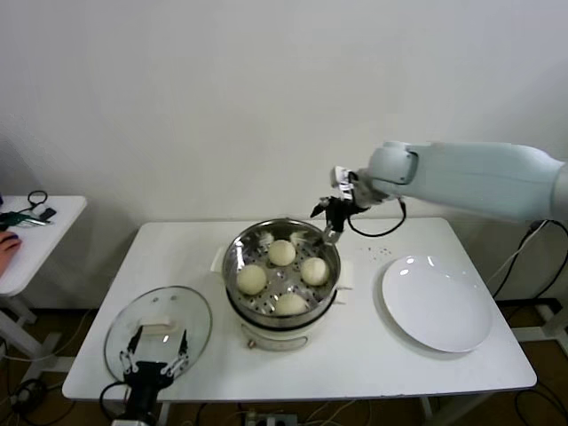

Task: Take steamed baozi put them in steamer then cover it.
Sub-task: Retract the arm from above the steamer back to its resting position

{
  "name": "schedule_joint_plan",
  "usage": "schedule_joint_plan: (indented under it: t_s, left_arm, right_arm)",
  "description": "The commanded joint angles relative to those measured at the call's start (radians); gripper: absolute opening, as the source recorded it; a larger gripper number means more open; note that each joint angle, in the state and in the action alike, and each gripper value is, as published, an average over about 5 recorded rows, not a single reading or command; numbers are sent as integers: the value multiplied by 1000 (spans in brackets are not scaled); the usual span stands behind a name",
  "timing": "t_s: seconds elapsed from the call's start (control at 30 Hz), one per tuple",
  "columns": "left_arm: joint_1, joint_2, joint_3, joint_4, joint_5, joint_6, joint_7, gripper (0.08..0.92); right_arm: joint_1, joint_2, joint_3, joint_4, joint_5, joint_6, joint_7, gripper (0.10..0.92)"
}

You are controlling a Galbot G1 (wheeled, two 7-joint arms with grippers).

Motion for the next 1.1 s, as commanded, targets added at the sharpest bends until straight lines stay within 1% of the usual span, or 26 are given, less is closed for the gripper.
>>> schedule_joint_plan:
  t_s: [0.03, 0.17, 0.27, 0.37, 0.5, 0.63, 0.83, 1.1]
  left_arm:
    - [2, -7, 7, -13, 28, 2, 0, 823]
    - [4, -12, 10, -18, 46, 3, 0, 823]
    - [-4, -18, 9, -18, 59, 0, 0, 823]
    - [-13, -30, 10, -13, 71, -3, 0, 823]
    - [-16, -34, 16, -12, 86, -3, 1, 823]
    - [-22, -39, 20, -11, 103, -2, 1, 823]
    - [-34, -47, 20, -5, 143, 1, 2, 823]
    - [-65, -29, 2, -15, 276, 20, 4, 823]
  right_arm:
    - [-155, -359, 220, 166, -46, 184, 283, 823]
    - [-399, -490, 456, 208, -106, 230, 338, 823]
    - [-655, -550, 711, 218, -169, 262, 368, 823]
    - [-917, -573, 973, 228, -225, 286, 394, 823]
    - [-1171, -572, 1209, 237, -289, 320, 424, 823]
    - [-1412, -513, 1480, 251, -335, 323, 450, 823]
    - [-1757, -362, 1844, 305, -411, 298, 487, 823]
    - [-2030, -168, 2151, 344, -453, 296, 457, 823]
